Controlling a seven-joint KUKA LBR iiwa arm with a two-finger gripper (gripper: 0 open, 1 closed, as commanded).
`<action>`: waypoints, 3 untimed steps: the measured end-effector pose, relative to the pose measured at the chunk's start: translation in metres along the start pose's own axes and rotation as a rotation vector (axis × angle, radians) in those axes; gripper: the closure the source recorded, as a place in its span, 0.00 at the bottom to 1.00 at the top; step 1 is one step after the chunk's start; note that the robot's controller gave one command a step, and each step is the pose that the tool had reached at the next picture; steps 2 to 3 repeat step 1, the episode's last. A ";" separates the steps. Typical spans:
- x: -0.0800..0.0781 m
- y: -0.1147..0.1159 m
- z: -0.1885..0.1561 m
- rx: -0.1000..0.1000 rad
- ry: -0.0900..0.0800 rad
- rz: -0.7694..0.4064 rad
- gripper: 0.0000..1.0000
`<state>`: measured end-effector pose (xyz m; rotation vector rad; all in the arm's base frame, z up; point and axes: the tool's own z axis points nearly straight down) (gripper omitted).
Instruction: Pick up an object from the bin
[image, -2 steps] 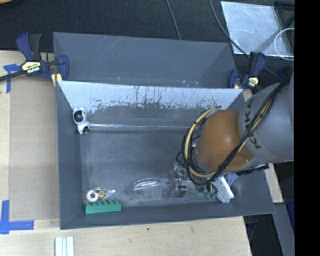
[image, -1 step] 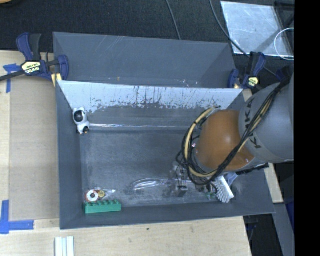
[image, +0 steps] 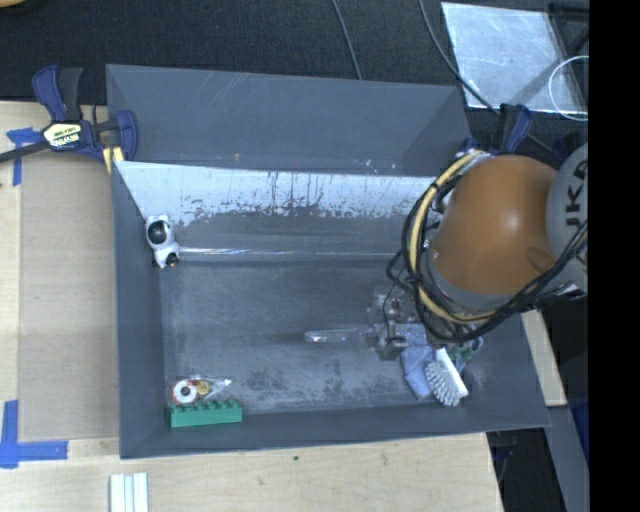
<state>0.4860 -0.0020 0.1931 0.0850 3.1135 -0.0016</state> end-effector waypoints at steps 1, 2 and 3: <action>0.002 0.000 0.016 0.000 0.006 -0.001 1.00; 0.002 0.000 0.016 0.000 0.006 -0.001 1.00; 0.002 0.000 0.016 0.000 0.006 -0.001 1.00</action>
Offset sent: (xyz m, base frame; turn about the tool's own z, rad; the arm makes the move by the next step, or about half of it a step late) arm -0.0008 0.0002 0.0067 -0.0006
